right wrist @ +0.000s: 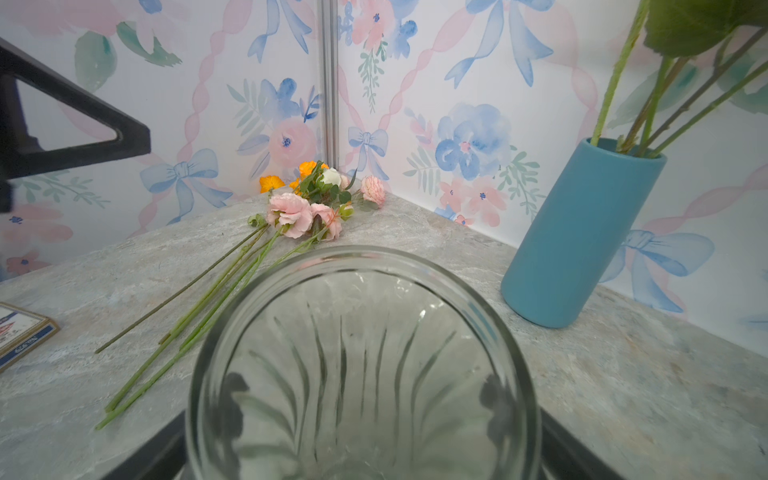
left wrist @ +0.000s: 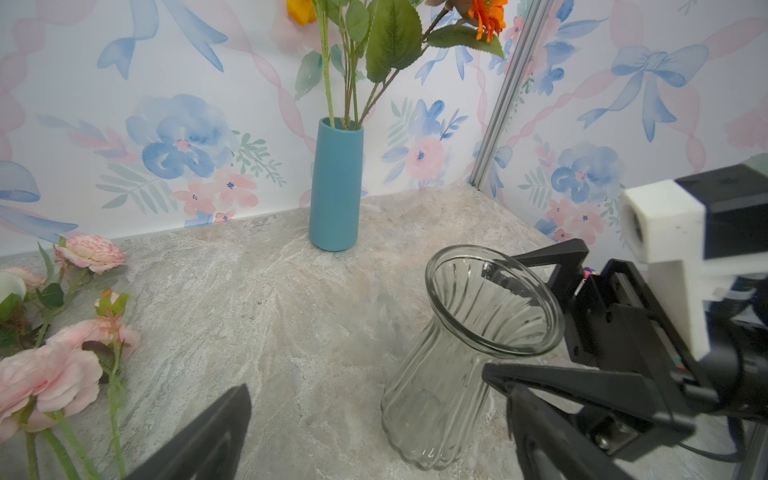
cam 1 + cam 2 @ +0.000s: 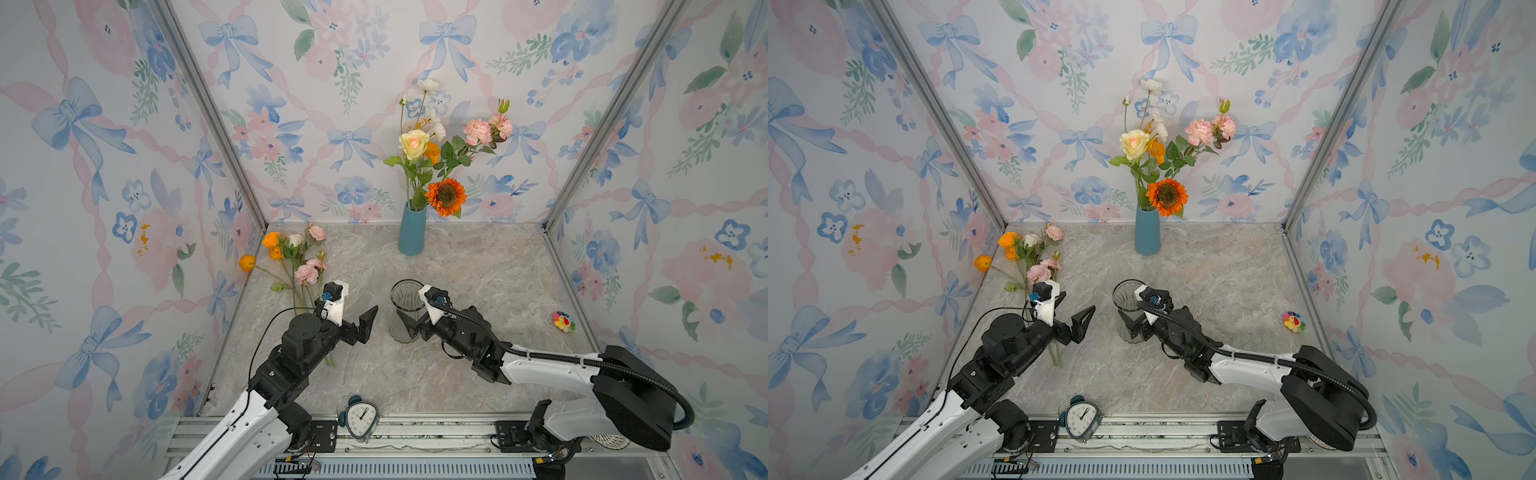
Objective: Arrange the flowers into the vase
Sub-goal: 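Open the right gripper and draw it back while the left gripper lowers to the stems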
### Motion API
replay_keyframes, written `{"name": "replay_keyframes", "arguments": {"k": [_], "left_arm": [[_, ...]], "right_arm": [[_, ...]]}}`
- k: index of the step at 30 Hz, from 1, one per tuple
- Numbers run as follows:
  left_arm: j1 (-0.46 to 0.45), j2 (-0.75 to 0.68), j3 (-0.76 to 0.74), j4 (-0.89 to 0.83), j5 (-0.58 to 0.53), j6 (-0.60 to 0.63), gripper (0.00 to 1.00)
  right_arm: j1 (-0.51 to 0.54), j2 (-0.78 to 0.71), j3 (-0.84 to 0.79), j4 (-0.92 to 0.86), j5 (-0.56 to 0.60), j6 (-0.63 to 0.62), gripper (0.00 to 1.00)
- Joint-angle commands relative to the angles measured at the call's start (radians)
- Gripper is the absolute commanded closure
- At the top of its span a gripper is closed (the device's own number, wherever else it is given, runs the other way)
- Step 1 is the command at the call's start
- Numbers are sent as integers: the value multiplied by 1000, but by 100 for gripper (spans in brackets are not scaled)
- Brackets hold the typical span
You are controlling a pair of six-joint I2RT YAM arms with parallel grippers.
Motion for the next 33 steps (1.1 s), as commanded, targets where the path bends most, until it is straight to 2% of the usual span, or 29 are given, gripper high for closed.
{"name": "replay_keyframes", "arguments": {"k": [1,5,9,14,17,21,25,28,30,33], "left_arm": [[31,30,-14,15,-39,-34,2],[101,58,-15,14,-53,-65,2],[196,106,-11,-8,-81,-98,6],[318,236,21,-101,-74,-158,18],[336,304,32,-153,-88,-168,28],[342,371,37,-210,-160,-192,48],[423,457,54,-208,-95,-198,53],[490,542,81,-209,-9,-179,57],[508,587,94,-208,21,-168,58],[511,641,112,-207,55,-147,62]], "right_arm": [[5,-125,-44,-204,-55,1,3],[-1,-273,-30,-427,-129,-25,3],[-4,-343,23,-643,-233,-31,3],[1,-386,0,-720,-337,-13,3],[22,-396,-62,-679,-322,-45,3],[51,-430,-187,-536,-270,-81,3],[67,-422,-176,-414,-261,-59,3],[147,-342,-101,-346,-214,-127,3],[182,-281,-80,-286,-187,-158,3],[208,-232,-128,-133,-165,-137,3]]}}
